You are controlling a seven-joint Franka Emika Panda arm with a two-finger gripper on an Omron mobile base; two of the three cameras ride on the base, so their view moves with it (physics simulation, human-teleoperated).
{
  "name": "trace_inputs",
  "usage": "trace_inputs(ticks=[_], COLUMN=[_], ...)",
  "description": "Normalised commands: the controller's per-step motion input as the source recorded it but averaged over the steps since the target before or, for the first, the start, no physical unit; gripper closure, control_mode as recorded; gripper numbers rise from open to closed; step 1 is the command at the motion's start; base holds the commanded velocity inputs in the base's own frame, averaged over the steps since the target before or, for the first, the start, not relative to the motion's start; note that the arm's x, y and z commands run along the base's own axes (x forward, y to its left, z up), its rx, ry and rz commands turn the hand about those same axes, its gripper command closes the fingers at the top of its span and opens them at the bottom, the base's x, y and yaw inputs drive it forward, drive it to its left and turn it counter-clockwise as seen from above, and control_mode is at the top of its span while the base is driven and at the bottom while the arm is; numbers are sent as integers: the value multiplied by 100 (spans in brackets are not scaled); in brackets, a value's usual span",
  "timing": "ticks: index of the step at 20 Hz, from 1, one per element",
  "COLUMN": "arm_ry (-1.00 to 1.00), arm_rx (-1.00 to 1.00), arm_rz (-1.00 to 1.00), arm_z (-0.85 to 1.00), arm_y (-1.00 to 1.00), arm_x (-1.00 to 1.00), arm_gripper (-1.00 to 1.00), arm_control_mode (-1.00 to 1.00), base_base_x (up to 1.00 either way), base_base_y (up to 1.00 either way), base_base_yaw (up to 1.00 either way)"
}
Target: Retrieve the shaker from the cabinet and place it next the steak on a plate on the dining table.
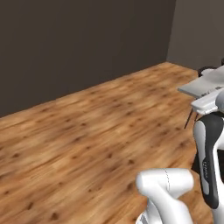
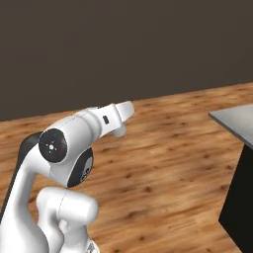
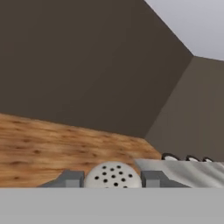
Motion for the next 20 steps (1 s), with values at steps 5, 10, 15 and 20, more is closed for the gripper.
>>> trace_inputs(ticks=[5, 10, 15, 20], arm_ry=[0, 0, 0, 0], arm_rx=[0, 0, 0, 0], arm_rz=[0, 0, 0, 0], arm_z=[0, 0, 0, 0], arm_y=[0, 0, 0, 0], arm_x=[0, 0, 0, 0], arm_gripper=[100, 100, 100, 100], arm_control_mode=[100, 100, 100, 100], base_base_x=[100, 100, 100, 100], base_base_y=[41, 42, 56, 64], base_base_yaw=[-43, -48, -43, -38])
